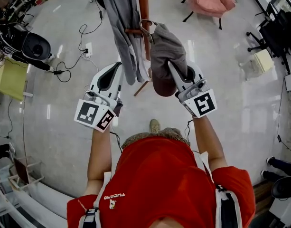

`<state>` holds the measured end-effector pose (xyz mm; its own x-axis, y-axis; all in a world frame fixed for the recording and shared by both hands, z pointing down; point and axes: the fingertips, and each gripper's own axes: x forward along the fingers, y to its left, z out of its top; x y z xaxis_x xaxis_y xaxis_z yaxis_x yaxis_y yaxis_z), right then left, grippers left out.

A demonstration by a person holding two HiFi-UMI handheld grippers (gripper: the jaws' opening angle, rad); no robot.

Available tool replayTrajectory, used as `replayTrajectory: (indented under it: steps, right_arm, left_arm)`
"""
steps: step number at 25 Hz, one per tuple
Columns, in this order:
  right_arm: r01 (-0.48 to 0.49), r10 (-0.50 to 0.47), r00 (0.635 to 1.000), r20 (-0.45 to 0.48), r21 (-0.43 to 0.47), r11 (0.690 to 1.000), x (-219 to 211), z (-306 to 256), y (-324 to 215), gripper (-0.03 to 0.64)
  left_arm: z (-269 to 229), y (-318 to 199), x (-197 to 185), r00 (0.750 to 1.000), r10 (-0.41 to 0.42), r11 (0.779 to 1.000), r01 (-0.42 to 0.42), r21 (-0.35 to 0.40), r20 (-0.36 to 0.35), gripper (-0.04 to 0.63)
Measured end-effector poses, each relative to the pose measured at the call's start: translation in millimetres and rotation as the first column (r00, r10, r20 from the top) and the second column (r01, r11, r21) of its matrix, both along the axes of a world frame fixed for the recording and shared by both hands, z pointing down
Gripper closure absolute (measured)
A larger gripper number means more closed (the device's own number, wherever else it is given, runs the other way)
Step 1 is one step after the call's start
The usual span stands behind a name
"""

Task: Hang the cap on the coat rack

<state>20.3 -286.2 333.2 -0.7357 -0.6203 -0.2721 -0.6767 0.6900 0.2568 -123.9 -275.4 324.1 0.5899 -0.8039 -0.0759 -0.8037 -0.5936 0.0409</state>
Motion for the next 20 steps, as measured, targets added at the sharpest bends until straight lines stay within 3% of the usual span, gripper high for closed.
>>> replayTrajectory:
  steps: [6,10,20]
  right_arm:
    - [-0.06,0.057,0.997,-0.045,-0.06,0.996,-1,35,-34,0.581]
    - [-0.099,0.098,0.995,-0.017,-0.069,0.993,-8,51,-53,0.581]
    - [-0.161,0.144,0.985,-0.093,-0.206,0.965,-34,118,-95,0.577]
  left_arm:
    - [7,-24,1,1.0,0.011,1.0,-0.011,-0.025,0.006,0.588]
    - [15,-36,-6,1.0,0.028,0.999,-0.027,-0.047,0.014,0.588]
    - [41,-64,-11,0.995,0.096,0.991,-0.093,-0.095,0.03,0.588]
